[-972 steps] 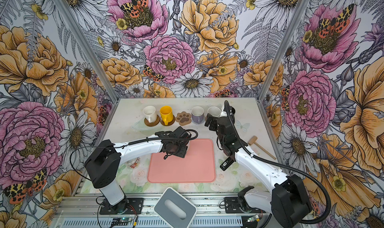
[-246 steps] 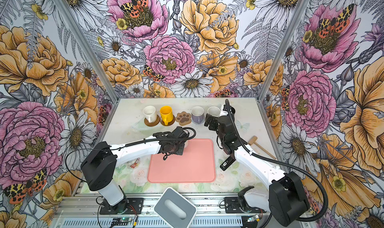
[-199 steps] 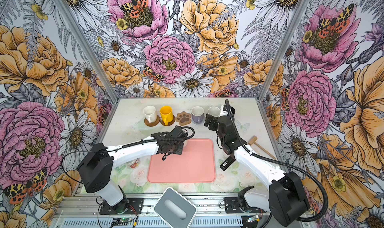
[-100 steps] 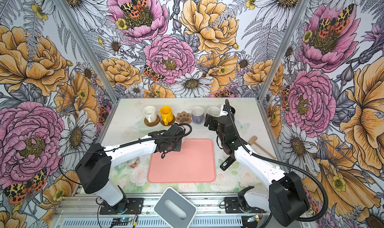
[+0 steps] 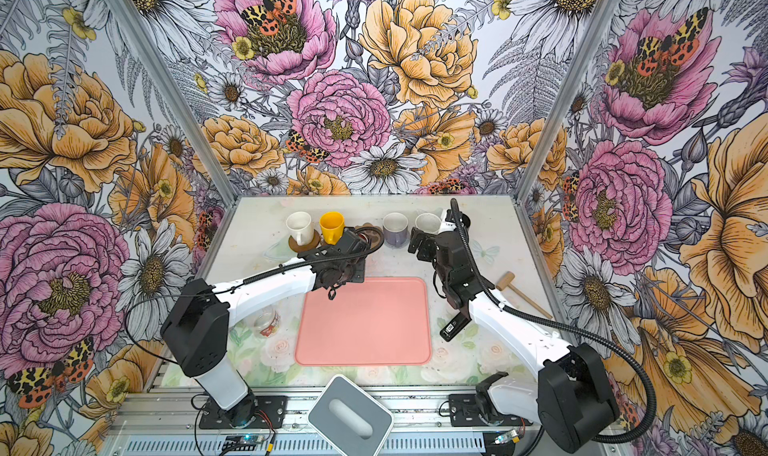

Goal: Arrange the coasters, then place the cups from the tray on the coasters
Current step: 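Lift the red-lined mug with the left gripper toward the paw-print coaster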

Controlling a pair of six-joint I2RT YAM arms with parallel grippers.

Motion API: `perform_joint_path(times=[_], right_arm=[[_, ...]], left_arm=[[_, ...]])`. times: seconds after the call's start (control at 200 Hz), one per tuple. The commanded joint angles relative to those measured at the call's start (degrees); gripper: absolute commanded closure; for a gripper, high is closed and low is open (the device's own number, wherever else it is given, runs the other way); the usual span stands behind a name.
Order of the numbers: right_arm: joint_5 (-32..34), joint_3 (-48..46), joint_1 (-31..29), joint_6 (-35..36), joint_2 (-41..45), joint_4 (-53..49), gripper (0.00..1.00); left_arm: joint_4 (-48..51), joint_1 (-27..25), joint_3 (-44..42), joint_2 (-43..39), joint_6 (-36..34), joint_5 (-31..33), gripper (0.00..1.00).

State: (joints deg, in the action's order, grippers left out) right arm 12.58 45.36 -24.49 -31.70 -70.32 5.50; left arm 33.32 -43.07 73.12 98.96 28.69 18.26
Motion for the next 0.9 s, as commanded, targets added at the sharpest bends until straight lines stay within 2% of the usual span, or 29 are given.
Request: perform_joint_path(times=[0.0,0.465,0.896], right_arm=[[-0.5,0.3,0.4,0.1,-0.7,0.4,0.02],[-0.3,0.1,1.1,0.9,-0.1,-0.7,0.02],[-0.4,0.1,1.7,1.3,-0.3,-0.7,0.02]], left_arm=[[-4.7,0.8,4.3,1.7,-2.3,3.6,1.00],[-5.6,4.5,11.2,9.9,-3.9,2.8,1.00],[-5.8,7.1,17.6,16.3,-5.0,-0.9,1.00]])
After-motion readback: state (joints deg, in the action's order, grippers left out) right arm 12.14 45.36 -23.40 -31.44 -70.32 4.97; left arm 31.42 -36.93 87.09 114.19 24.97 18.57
